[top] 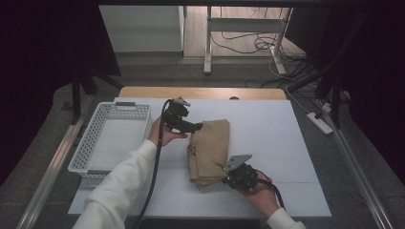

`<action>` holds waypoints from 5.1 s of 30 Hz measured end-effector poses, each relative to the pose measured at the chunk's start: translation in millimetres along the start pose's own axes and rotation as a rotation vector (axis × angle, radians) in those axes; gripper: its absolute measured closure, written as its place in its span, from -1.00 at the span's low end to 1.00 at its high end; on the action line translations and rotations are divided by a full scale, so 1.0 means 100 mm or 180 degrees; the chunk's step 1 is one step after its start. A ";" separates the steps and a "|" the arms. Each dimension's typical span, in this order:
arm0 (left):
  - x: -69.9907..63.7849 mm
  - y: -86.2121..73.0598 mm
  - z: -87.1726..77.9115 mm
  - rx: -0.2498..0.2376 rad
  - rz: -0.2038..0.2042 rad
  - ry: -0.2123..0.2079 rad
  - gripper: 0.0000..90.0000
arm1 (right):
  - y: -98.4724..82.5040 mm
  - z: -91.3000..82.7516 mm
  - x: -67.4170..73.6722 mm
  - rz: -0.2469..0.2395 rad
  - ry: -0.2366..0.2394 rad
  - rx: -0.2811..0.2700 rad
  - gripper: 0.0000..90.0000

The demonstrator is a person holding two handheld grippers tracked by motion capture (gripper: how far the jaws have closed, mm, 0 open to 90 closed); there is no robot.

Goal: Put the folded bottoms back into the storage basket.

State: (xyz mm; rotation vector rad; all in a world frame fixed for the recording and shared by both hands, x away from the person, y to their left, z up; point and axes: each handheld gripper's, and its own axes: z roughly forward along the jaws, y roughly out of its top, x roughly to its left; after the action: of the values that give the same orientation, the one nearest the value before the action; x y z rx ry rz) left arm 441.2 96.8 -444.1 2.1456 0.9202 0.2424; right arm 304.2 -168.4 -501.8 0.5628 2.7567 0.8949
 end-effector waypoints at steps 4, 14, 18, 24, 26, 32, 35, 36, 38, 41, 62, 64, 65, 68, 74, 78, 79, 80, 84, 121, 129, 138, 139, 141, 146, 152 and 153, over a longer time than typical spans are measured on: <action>0.04 0.00 0.05 0.0031 0.0011 0.0024 -0.68 | 0.00 0.00 0.00 -0.0001 0.0000 0.0000 0.86; 0.15 -0.04 0.19 0.0138 -0.0006 0.0043 -0.66 | -0.01 0.01 0.00 0.0012 0.0020 -0.0007 0.86; 0.18 -0.05 0.23 0.0153 -0.0024 0.0050 -0.65 | -0.01 0.01 0.00 0.0009 0.0018 -0.0005 0.86; 0.22 -0.07 0.31 0.0215 -0.0017 0.0073 -0.63 | -0.01 0.01 0.00 0.0010 0.0017 0.0001 0.86; 0.24 -0.08 0.34 0.0243 -0.0008 0.0083 -0.63 | -0.01 0.01 0.00 0.0009 0.0015 0.0002 0.86; 0.27 -0.09 0.48 0.0320 -0.0008 0.0086 -0.61 | -0.01 0.03 0.00 0.0001 0.0027 0.0011 0.86; 0.25 -0.09 0.55 0.0355 0.0028 0.0063 -0.61 | -0.01 0.02 0.00 0.0009 0.0027 0.0005 0.86; 0.24 -0.09 0.57 0.0366 0.0043 0.0066 -0.61 | -0.01 0.02 0.00 0.0009 0.0027 0.0003 0.86; 0.24 -0.08 0.59 0.0376 0.0046 0.0069 -0.61 | -0.01 0.02 0.00 0.0009 0.0027 0.0006 0.86; 0.24 -0.09 0.62 0.0390 0.0038 0.0071 -0.60 | -0.01 0.02 0.00 0.0007 0.0028 0.0011 0.86; 0.29 -0.09 0.89 0.0533 0.0061 0.0012 -0.64 | -0.02 0.04 -0.01 0.0028 0.0055 0.0022 0.86; 0.30 -0.07 0.91 0.0524 0.0067 -0.0005 -0.64 | -0.02 0.04 -0.01 0.0031 0.0057 0.0022 0.86; 0.30 -0.07 0.92 0.0525 0.0073 -0.0018 -0.65 | -0.02 0.04 -0.01 0.0034 0.0058 0.0025 0.86; 0.30 -0.04 0.96 0.0525 0.0049 -0.0068 -0.65 | -0.02 0.04 -0.01 0.0044 0.0067 0.0018 0.86; 0.29 0.00 1.07 0.0593 0.0093 -0.0150 -0.70 | -0.02 0.05 -0.02 0.0051 0.0069 0.0028 0.86; 0.30 0.00 1.12 0.0619 0.0051 -0.0214 -0.73 | -0.02 0.05 -0.02 0.0055 0.0075 0.0026 0.86; 0.31 0.00 1.13 0.0628 0.0043 -0.0235 -0.75 | -0.03 0.05 -0.02 0.0061 0.0082 0.0017 0.86; 0.32 0.00 1.15 0.0645 0.0027 -0.0269 -0.75 | -0.03 0.05 -0.02 0.0062 0.0084 0.0018 0.86; 0.31 0.01 1.15 0.0636 0.0059 -0.0297 -0.73 | -0.03 0.05 -0.02 0.0058 0.0080 0.0022 0.86; 0.16 0.16 0.59 0.0228 0.0274 -0.0571 0.69 | -0.03 -0.16 -0.06 0.0160 -0.0039 -0.0444 0.87; 0.15 0.17 0.47 0.0149 0.0255 -0.0576 0.69 | -0.03 -0.19 -0.08 0.0230 0.0034 -0.0563 0.87; 0.13 0.19 0.39 0.0087 0.0270 -0.0573 0.69 | -0.03 -0.21 -0.07 0.0230 0.0030 -0.0627 0.87; 0.12 0.19 0.39 0.0079 0.0265 -0.0574 0.69 | -0.03 -0.21 -0.07 0.0231 0.0030 -0.0632 0.87; 0.11 0.19 0.37 0.0075 0.0285 -0.0567 0.69 | -0.03 -0.22 -0.07 0.0232 0.0028 -0.0640 0.87; 0.09 0.21 0.32 0.0042 0.0298 -0.0543 0.69 | -0.02 -0.23 -0.07 0.0227 0.0023 -0.0663 0.87; 0.10 0.21 0.29 0.0035 0.0301 -0.0545 0.69 | -0.01 -0.24 -0.06 0.0225 0.0037 -0.0695 0.87; 0.10 0.21 0.28 0.0031 0.0304 -0.0546 0.69 | 0.00 -0.24 -0.06 0.0224 0.0046 -0.0706 0.87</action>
State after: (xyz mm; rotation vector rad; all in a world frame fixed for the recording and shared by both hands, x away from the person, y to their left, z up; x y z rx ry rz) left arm 471.8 77.7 -449.2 2.1838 0.7235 0.0991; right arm 302.4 -183.8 -482.3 0.6170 2.6167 1.2055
